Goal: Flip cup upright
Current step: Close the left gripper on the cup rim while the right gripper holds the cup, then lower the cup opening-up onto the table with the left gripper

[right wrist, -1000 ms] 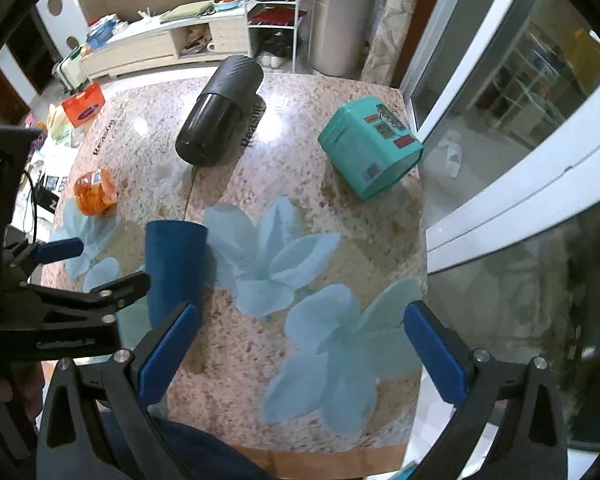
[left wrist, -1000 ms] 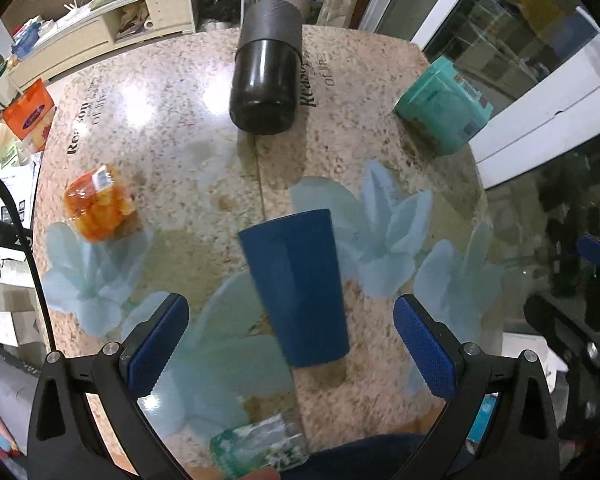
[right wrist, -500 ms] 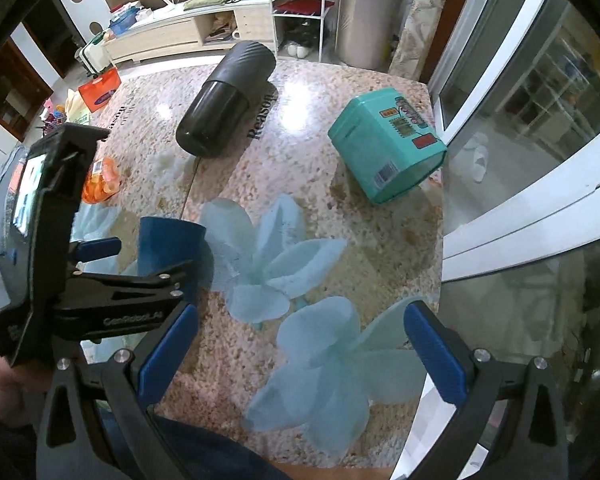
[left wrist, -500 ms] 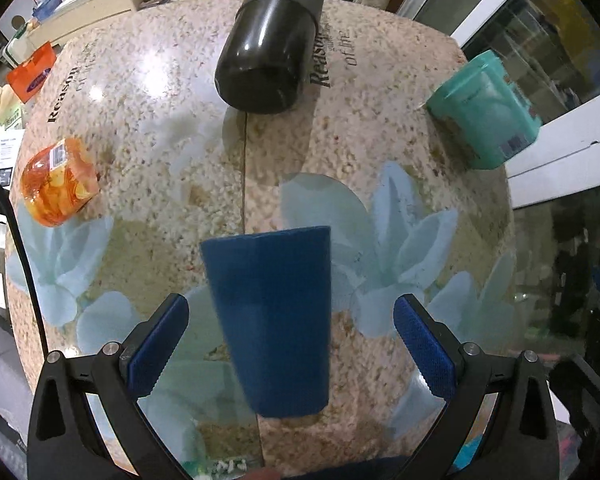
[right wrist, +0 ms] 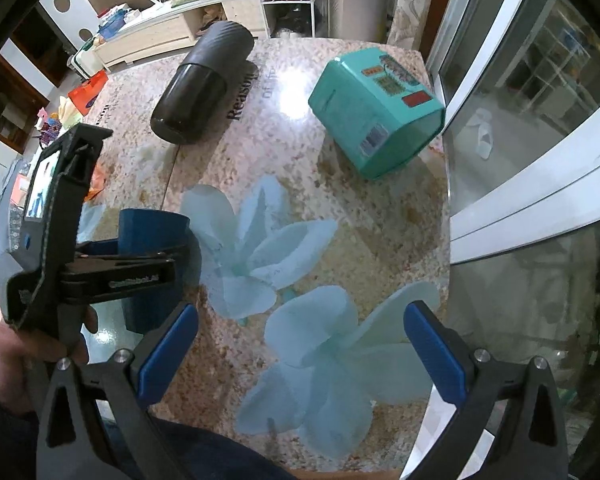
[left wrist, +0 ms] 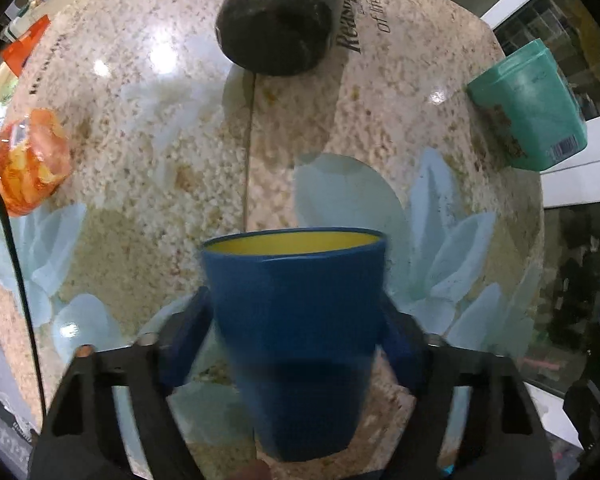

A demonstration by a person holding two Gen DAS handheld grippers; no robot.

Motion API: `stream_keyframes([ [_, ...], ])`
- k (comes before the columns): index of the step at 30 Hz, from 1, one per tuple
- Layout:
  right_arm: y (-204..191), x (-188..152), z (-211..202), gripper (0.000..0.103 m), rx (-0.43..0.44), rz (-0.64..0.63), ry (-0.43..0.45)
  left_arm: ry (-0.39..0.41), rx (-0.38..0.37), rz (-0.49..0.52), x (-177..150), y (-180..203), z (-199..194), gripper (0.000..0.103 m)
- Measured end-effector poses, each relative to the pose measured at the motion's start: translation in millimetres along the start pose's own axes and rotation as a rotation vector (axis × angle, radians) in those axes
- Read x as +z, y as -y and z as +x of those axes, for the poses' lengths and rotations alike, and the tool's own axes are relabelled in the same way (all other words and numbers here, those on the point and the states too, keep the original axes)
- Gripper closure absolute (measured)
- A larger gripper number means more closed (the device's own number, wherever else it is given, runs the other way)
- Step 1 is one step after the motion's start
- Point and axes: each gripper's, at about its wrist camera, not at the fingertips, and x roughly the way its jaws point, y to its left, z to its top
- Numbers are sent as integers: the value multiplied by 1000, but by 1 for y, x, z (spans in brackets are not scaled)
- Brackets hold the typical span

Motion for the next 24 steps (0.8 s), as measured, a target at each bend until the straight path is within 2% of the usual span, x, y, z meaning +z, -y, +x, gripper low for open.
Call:
stream_keyframes([
  [8, 1, 3, 7, 0, 15, 20, 3, 29, -46, -5, -6, -3, 4, 28],
  [13, 2, 3, 4, 0, 24, 44, 23, 65, -76, 32, -16, -16, -8, 28],
  [18, 0, 1, -10, 0, 113, 74, 96, 184, -117, 152, -24, -17, -35, 28],
  [21, -4, 0, -9, 0, 162, 65, 95, 254, -127, 207, -34, -20, -48, 28],
  [24, -9, -2, -8, 0, 168, 39, 105, 337, -157, 247, -47, -22, -65, 28],
])
